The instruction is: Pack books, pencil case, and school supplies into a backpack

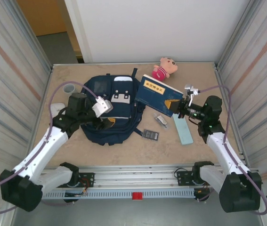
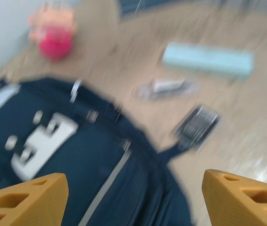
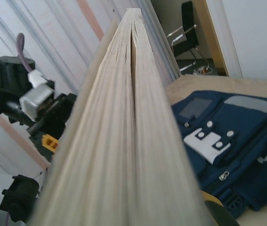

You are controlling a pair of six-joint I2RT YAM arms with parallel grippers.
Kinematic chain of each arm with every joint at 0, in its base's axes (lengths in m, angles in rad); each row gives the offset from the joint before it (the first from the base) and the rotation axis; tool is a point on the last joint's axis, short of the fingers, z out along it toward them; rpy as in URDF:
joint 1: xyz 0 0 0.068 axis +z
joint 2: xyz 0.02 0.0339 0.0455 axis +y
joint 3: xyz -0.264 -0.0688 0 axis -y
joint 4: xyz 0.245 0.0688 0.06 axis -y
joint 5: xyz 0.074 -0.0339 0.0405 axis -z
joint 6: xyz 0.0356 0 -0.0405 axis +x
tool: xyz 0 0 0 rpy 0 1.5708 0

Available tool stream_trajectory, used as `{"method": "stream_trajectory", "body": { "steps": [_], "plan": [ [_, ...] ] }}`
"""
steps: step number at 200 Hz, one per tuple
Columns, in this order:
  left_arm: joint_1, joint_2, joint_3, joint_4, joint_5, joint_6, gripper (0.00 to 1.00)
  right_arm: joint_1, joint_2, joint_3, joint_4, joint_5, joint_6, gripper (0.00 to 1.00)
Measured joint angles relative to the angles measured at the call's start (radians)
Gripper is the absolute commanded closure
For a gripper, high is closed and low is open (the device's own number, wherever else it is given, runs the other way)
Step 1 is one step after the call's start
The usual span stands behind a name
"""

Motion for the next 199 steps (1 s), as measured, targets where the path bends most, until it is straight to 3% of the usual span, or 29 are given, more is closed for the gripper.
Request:
{"method": "stream_trajectory", "body": {
  "steps": [33, 81, 199],
  "plan": [
    [0.019, 0.164, -0.021, -0.01, -0.092, 0.134, 0.15, 0.0, -0.012, -0.024, -0.047, 0.022, -0.016, 1.0],
    [0.05, 0.397, 0.054, -0.006, -0.095, 0.309, 0.13, -0.002, -0.102, -0.076, -0.09, 0.036, -0.032, 1.0],
    [-0.001, 0.5, 0.143, -0.068, -0.018, 0.431, 0.09, -0.011, -0.147, -0.093, -0.124, 0.053, -0.035, 1.0]
  ]
}}
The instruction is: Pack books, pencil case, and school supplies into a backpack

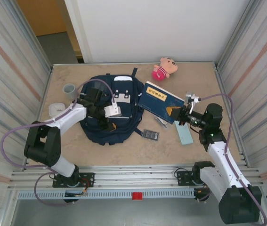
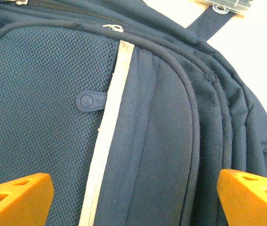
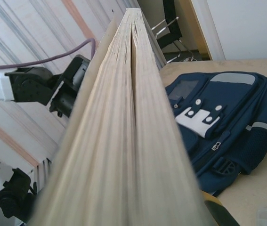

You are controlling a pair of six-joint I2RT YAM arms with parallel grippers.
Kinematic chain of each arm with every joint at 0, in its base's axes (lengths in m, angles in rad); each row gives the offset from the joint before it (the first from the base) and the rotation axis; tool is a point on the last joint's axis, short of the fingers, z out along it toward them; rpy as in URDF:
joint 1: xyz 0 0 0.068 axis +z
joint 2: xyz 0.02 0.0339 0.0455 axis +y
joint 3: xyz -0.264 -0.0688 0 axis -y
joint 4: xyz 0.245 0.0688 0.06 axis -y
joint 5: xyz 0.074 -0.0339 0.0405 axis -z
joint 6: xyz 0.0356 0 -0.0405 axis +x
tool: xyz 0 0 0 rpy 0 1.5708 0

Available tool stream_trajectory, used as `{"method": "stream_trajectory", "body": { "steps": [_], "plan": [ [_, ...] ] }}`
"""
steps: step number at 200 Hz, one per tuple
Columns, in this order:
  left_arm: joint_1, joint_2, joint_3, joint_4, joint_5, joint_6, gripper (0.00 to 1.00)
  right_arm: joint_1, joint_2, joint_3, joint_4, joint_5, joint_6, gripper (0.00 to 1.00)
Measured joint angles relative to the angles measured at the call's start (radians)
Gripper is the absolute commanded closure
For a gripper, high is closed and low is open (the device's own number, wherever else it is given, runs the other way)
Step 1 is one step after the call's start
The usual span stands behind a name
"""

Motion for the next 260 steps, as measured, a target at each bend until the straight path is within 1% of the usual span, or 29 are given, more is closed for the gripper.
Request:
{"method": "stream_trajectory", "body": {
  "steps": [19, 41, 57, 61, 66, 72, 77, 94, 105, 120, 146, 173, 188, 208, 223, 234, 248, 260],
  "plan": [
    [-0.016, 0.005, -0.028, 0.054, -0.047, 0.0, 0.09, 0.0, 0.0, 0.0, -0.001, 0.003, 0.0, 1.0],
    [-0.04, 0.029, -0.047, 0.132, -0.128, -0.013, 0.08, 0.0, -0.002, 0.0, -0.004, 0.013, 0.0, 1.0],
    [-0.054, 0.035, -0.062, 0.186, -0.175, -0.03, 0.14, 0.0, -0.011, -0.001, -0.01, 0.018, 0.0, 1.0],
    [-0.058, 0.035, -0.068, 0.2, -0.185, -0.033, 0.18, 0.0, -0.014, -0.002, -0.011, 0.018, 0.0, 1.0],
    [-0.062, 0.035, -0.076, 0.218, -0.196, -0.038, 0.26, 0.0, -0.019, -0.004, -0.013, 0.018, 0.0, 1.0],
    [-0.067, 0.035, -0.084, 0.238, -0.209, -0.047, 0.44, 0.0, -0.024, -0.005, -0.017, 0.018, -0.001, 1.0],
    [-0.072, 0.035, -0.09, 0.254, -0.22, -0.056, 0.54, 0.0, -0.028, -0.007, -0.02, 0.018, -0.003, 1.0],
    [-0.088, 0.032, -0.1, 0.286, -0.247, -0.074, 0.79, -0.005, -0.039, -0.011, -0.033, 0.018, -0.011, 1.0],
    [-0.1, 0.02, -0.1, 0.295, -0.266, -0.099, 0.92, -0.01, -0.045, -0.011, -0.046, 0.022, -0.014, 1.0],
    [-0.119, -0.016, -0.098, 0.296, -0.296, -0.151, 1.0, -0.016, -0.053, -0.011, -0.07, 0.039, -0.014, 1.0],
    [-0.186, -0.106, -0.052, 0.23, -0.337, -0.297, 1.0, -0.052, -0.05, -0.011, -0.117, 0.061, 0.03, 1.0],
    [-0.24, -0.209, 0.035, 0.146, -0.354, -0.516, 1.0, -0.12, 0.002, -0.006, -0.178, 0.07, 0.136, 1.0],
    [-0.243, -0.243, 0.1, 0.097, -0.377, -0.644, 1.0, -0.144, 0.035, 0.026, -0.277, 0.082, 0.174, 1.0],
    [-0.233, -0.242, 0.193, 0.027, -0.403, -0.771, 1.0, -0.147, 0.06, 0.111, -0.452, 0.103, 0.206, 1.0],
    [-0.212, -0.217, 0.273, -0.035, -0.407, -0.848, 1.0, -0.13, 0.069, 0.183, -0.573, 0.111, 0.243, 1.0],
    [-0.193, -0.188, 0.335, -0.079, -0.406, -0.898, 1.0, -0.103, 0.068, 0.208, -0.624, 0.112, 0.274, 1.0],
    [-0.171, -0.155, 0.394, -0.115, -0.405, -0.953, 1.0, -0.032, 0.053, 0.207, -0.668, 0.129, 0.336, 1.0],
    [-0.156, -0.134, 0.425, -0.134, -0.398, -0.99, 1.0, 0.061, 0.014, 0.177, -0.673, 0.162, 0.413, 1.0]
  ]
}}
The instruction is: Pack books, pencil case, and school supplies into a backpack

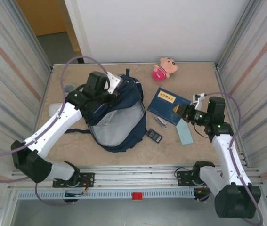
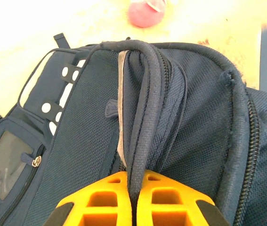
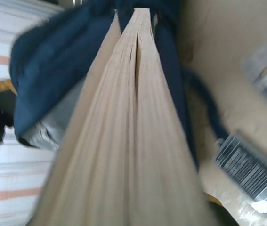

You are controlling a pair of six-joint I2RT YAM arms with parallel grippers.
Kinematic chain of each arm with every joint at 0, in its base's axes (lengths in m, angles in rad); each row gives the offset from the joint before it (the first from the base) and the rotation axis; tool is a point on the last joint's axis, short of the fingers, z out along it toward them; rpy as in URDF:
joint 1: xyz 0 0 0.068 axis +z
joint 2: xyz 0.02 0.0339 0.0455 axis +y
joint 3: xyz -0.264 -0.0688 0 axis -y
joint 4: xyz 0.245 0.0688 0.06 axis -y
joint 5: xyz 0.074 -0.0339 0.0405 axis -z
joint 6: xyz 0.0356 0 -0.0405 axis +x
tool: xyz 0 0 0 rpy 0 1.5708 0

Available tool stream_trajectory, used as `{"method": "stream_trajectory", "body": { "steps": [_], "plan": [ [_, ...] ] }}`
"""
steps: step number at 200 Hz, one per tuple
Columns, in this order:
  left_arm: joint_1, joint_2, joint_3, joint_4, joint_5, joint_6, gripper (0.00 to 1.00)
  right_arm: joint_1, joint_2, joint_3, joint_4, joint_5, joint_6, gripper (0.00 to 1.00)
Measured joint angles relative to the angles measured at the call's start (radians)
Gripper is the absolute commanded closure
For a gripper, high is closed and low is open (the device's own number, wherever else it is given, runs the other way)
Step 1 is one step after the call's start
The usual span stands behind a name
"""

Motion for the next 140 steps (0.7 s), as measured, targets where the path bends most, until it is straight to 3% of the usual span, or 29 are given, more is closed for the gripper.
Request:
{"method": "stream_trajectory", "body": {
  "steps": [29, 61, 95, 140],
  "plan": [
    [0.024, 0.038, 0.03, -0.029, 0.019, -0.053, 1.0, 0.209, -0.1, -0.102, 0.052, 0.074, 0.222, 1.0],
    [0.041, 0.057, 0.034, -0.04, 0.064, -0.074, 1.0, 0.389, -0.05, -0.137, 0.169, 0.188, 0.393, 1.0],
    [0.057, 0.069, 0.042, -0.04, 0.114, -0.077, 1.0, 0.51, 0.158, -0.142, 0.443, 0.29, 0.519, 1.0],
    [0.085, 0.07, 0.042, -0.037, 0.163, -0.085, 1.0, 0.563, 0.499, -0.089, 0.722, 0.411, 0.621, 1.0]
  ]
}}
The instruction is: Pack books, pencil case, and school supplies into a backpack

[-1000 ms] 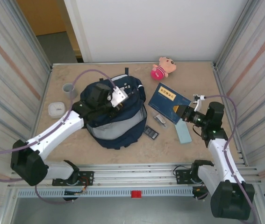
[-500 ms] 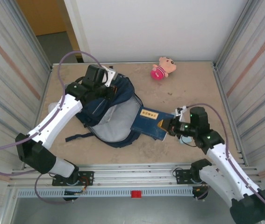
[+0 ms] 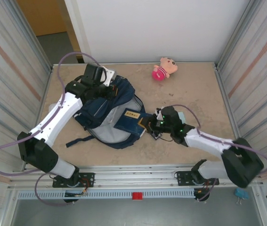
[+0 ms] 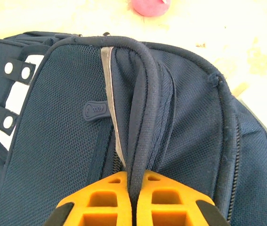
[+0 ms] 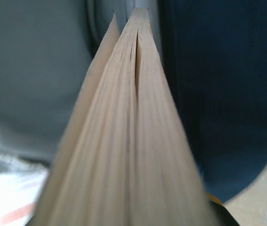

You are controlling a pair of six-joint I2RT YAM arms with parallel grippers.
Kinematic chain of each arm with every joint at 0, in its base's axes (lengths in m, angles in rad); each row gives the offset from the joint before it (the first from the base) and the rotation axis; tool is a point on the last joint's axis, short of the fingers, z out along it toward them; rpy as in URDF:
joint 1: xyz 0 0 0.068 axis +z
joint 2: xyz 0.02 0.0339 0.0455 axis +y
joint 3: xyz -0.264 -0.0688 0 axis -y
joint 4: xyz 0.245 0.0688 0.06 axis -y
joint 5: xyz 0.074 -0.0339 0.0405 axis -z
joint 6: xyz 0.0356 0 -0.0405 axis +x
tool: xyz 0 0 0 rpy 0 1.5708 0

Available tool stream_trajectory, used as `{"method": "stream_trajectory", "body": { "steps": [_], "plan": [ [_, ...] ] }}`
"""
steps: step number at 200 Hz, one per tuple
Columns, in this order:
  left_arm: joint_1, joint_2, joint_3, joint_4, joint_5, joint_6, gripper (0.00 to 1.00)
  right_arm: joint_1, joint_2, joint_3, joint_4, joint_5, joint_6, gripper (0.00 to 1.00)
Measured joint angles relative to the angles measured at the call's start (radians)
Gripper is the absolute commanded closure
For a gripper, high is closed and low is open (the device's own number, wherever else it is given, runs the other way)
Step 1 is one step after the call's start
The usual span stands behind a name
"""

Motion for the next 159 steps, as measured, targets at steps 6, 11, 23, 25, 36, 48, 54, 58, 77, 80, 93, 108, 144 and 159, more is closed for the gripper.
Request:
{"method": "stream_trajectory", "body": {
  "steps": [6, 11, 23, 25, 36, 48, 54, 58, 77, 80, 93, 108, 144, 159],
  "plan": [
    [0.004, 0.0, 0.0, 0.001, 0.006, -0.002, 1.0, 0.005, 0.043, 0.016, 0.042, 0.014, 0.008, 1.0],
    [0.008, 0.0, 0.0, 0.002, 0.011, -0.004, 1.0, 0.01, 0.076, 0.029, 0.075, 0.025, 0.014, 1.0],
    [0.015, 0.0, 0.0, 0.006, 0.023, -0.008, 1.0, 0.026, 0.152, 0.067, 0.16, 0.04, 0.032, 1.0],
    [0.016, 0.0, 0.0, 0.006, 0.024, -0.008, 1.0, 0.029, 0.161, 0.071, 0.17, 0.042, 0.034, 1.0],
    [0.023, 0.0, 0.0, 0.007, 0.033, -0.01, 1.0, 0.048, 0.218, 0.106, 0.238, 0.052, 0.047, 1.0],
    [0.031, 0.0, 0.0, 0.007, 0.043, -0.014, 1.0, 0.065, 0.259, 0.135, 0.292, 0.065, 0.058, 1.0],
    [0.035, 0.0, 0.0, 0.007, 0.049, -0.015, 1.0, 0.072, 0.275, 0.145, 0.313, 0.074, 0.061, 1.0],
    [0.038, 0.0, 0.0, 0.007, 0.052, -0.016, 1.0, 0.077, 0.284, 0.152, 0.325, 0.078, 0.062, 1.0],
    [0.047, 0.0, 0.0, 0.011, 0.067, -0.019, 1.0, 0.092, 0.33, 0.189, 0.358, 0.118, 0.072, 1.0],
    [0.048, 0.0, 0.0, 0.013, 0.07, -0.019, 1.0, 0.093, 0.341, 0.198, 0.36, 0.126, 0.072, 1.0],
    [0.05, 0.0, 0.0, 0.023, 0.083, -0.025, 1.0, 0.105, 0.392, 0.243, 0.366, 0.168, 0.072, 1.0],
    [0.055, 0.0, 0.0, 0.032, 0.098, -0.034, 1.0, 0.113, 0.475, 0.316, 0.369, 0.217, 0.072, 1.0],
    [0.055, 0.0, 0.0, 0.043, 0.124, -0.051, 1.0, 0.132, 0.637, 0.444, 0.367, 0.32, 0.063, 1.0],
    [0.055, 0.0, 0.0, 0.045, 0.134, -0.053, 1.0, 0.139, 0.671, 0.487, 0.332, 0.36, 0.051, 1.0]
  ]
}}
